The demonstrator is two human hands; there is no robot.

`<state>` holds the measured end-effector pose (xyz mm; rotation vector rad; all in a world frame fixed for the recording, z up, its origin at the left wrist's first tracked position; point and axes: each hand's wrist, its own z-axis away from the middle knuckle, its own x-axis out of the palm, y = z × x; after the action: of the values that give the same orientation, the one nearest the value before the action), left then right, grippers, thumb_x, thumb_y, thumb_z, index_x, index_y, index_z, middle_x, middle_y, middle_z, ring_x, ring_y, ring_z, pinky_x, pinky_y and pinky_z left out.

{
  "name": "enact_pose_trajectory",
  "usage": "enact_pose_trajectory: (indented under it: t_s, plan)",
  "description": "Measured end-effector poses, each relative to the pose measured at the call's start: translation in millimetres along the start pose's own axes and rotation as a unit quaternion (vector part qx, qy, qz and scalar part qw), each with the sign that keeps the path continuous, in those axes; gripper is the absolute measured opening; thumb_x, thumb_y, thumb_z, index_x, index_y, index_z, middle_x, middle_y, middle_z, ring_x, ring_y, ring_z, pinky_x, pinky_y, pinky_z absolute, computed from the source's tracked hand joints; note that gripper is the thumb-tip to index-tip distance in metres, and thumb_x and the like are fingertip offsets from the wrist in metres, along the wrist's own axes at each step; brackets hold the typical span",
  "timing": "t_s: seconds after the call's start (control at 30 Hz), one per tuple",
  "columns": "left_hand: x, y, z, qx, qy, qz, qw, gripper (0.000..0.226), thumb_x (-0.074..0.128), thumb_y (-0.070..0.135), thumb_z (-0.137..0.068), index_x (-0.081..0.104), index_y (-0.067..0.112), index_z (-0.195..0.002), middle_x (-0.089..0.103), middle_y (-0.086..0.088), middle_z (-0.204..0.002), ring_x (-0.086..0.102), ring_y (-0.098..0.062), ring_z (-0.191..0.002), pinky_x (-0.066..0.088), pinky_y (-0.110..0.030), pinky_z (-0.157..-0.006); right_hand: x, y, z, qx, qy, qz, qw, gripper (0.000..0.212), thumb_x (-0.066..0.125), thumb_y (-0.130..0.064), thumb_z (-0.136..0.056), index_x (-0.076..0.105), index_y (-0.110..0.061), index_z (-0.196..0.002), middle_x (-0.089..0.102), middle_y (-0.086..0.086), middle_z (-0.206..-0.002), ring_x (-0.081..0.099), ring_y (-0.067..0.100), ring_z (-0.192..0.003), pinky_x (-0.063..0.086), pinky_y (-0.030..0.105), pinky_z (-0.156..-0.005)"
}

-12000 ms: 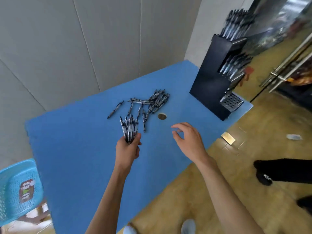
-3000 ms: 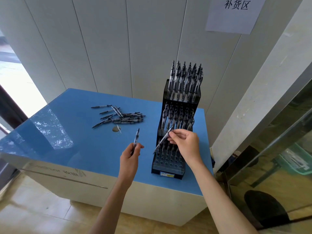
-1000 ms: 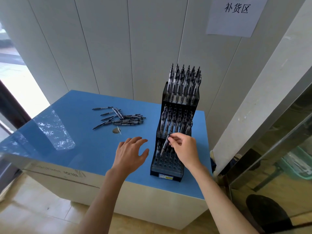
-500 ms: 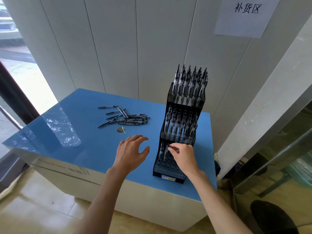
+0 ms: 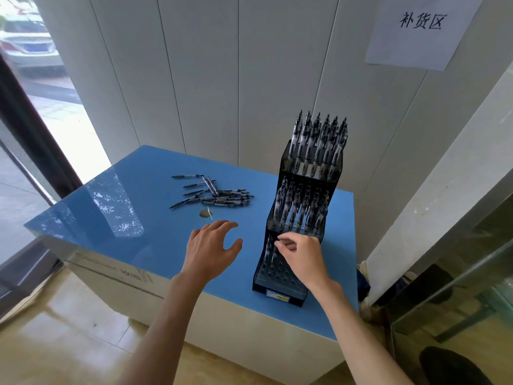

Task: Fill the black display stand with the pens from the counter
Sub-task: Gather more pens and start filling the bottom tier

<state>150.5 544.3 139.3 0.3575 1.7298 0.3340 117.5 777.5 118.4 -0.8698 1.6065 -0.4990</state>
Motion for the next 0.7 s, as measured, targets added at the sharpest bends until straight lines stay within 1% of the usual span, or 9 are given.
enact_pose_trajectory:
  t_s: [0.1, 0.17, 0.23, 0.3, 0.33, 0.4, 0.5, 0.57, 0.7]
  plan:
    - [-11.1, -6.8, 4.1, -0.024, 0.000, -0.019, 1.000, 0.057, 0.049, 0.060, -0.094, 0.053, 0.033, -0.144, 0.053, 0.009, -0.149, 0.051, -0.019, -0.134, 0.032, -0.042, -0.111, -3.9, -22.8, -6.4, -0.031, -0.005, -0.024, 0.999, 0.024, 0.073, -0.020, -0.091, 0.075, -0.010, -0.113, 0.077, 0.000, -0.097, 0.069, 0.001, -0.083, 0.057, 0.015, -0.082]
    - [-21.0, -11.7, 9.0, -0.038, 0.008, -0.027, 0.999, 0.064, 0.042, 0.065, -0.090, 0.052, 0.034, -0.145, 0.052, 0.008, -0.150, 0.050, -0.019, -0.135, 0.033, -0.043, -0.111, -3.6, -40.0, -10.5, -0.055, -0.019, -0.026, 0.998, 0.028, 0.071, -0.025, -0.094, 0.073, -0.011, -0.118, 0.076, 0.000, -0.105, 0.069, 0.004, -0.091, 0.057, 0.021, -0.087]
    - [-32.4, -16.3, 15.0, -0.050, 0.023, -0.034, 0.998, 0.065, 0.042, 0.065, -0.089, 0.053, 0.034, -0.144, 0.052, 0.007, -0.151, 0.050, -0.020, -0.136, 0.033, -0.044, -0.111, -0.5, -56.1, -14.0, -0.076, -0.048, -0.003, 0.996, 0.035, 0.066, -0.033, -0.096, 0.069, -0.014, -0.125, 0.071, -0.001, -0.119, 0.067, 0.009, -0.105, 0.055, 0.029, -0.096]
    - [-44.8, -22.7, 20.6, -0.063, 0.038, -0.048, 0.996, 0.063, 0.044, 0.066, -0.089, 0.052, 0.035, -0.144, 0.051, 0.005, -0.152, 0.050, -0.022, -0.137, 0.032, -0.044, -0.112, 6.3, -70.8, -17.6, -0.096, -0.089, 0.036, 0.991, 0.042, 0.061, -0.041, -0.098, 0.062, -0.019, -0.134, 0.064, -0.003, -0.131, 0.059, 0.011, -0.118, 0.047, 0.030, -0.103]
    - [-52.0, -26.6, 23.8, -0.070, 0.043, -0.055, 0.995, 0.066, 0.041, 0.069, -0.088, 0.052, 0.036, -0.144, 0.050, 0.005, -0.152, 0.049, -0.022, -0.137, 0.032, -0.044, -0.112, 11.0, -77.8, -19.3, -0.107, -0.105, 0.051, 0.987, 0.044, 0.059, -0.043, -0.098, 0.059, -0.021, -0.137, 0.060, -0.004, -0.135, 0.056, 0.012, -0.123, 0.044, 0.030, -0.104]
    - [-68.3, -37.8, 30.6, -0.086, 0.057, -0.067, 0.992, 0.076, 0.030, 0.075, -0.083, 0.051, 0.036, -0.145, 0.049, 0.005, -0.154, 0.049, -0.022, -0.138, 0.032, -0.045, -0.113, 23.3, -91.5, -23.3, -0.127, -0.124, 0.063, 0.982, 0.046, 0.058, -0.045, -0.099, 0.056, -0.024, -0.140, 0.056, -0.006, -0.140, 0.053, 0.013, -0.127, 0.044, 0.032, -0.105]
    - [-94.6, -65.2, 42.5, -0.114, 0.080, -0.081, 0.987, 0.080, 0.027, 0.077, -0.080, 0.050, 0.038, -0.145, 0.047, 0.005, -0.155, 0.047, -0.023, -0.139, 0.033, -0.047, -0.112, 46.0, -112.5, -29.3, -0.150, -0.140, 0.062, 0.977, 0.048, 0.057, -0.046, -0.099, 0.052, -0.026, -0.142, 0.052, -0.007, -0.145, 0.051, 0.014, -0.130, 0.046, 0.037, -0.106]
    - [-112.0, -87.7, 51.9, -0.137, 0.093, -0.085, 0.983, 0.077, 0.031, 0.077, -0.082, 0.051, 0.038, -0.144, 0.048, 0.005, -0.155, 0.048, -0.024, -0.139, 0.034, -0.048, -0.112, 63.5, -128.2, -34.4, -0.162, -0.153, 0.054, 0.973, 0.047, 0.056, -0.045, -0.099, 0.051, -0.027, -0.142, 0.051, -0.008, -0.146, 0.050, 0.014, -0.131, 0.045, 0.039, -0.106]
    - [-143.2, -139.6, 71.1, -0.185, 0.125, -0.088, 0.971, 0.057, 0.057, 0.064, -0.092, 0.054, 0.037, -0.142, 0.049, 0.006, -0.154, 0.051, -0.025, -0.137, 0.037, -0.049, -0.110, 103.8, -164.9, -48.4, -0.191, -0.170, 0.041, 0.966, 0.046, 0.057, -0.042, -0.099, 0.053, -0.026, -0.141, 0.053, -0.008, -0.144, 0.050, 0.013, -0.131, 0.044, 0.036, -0.107]
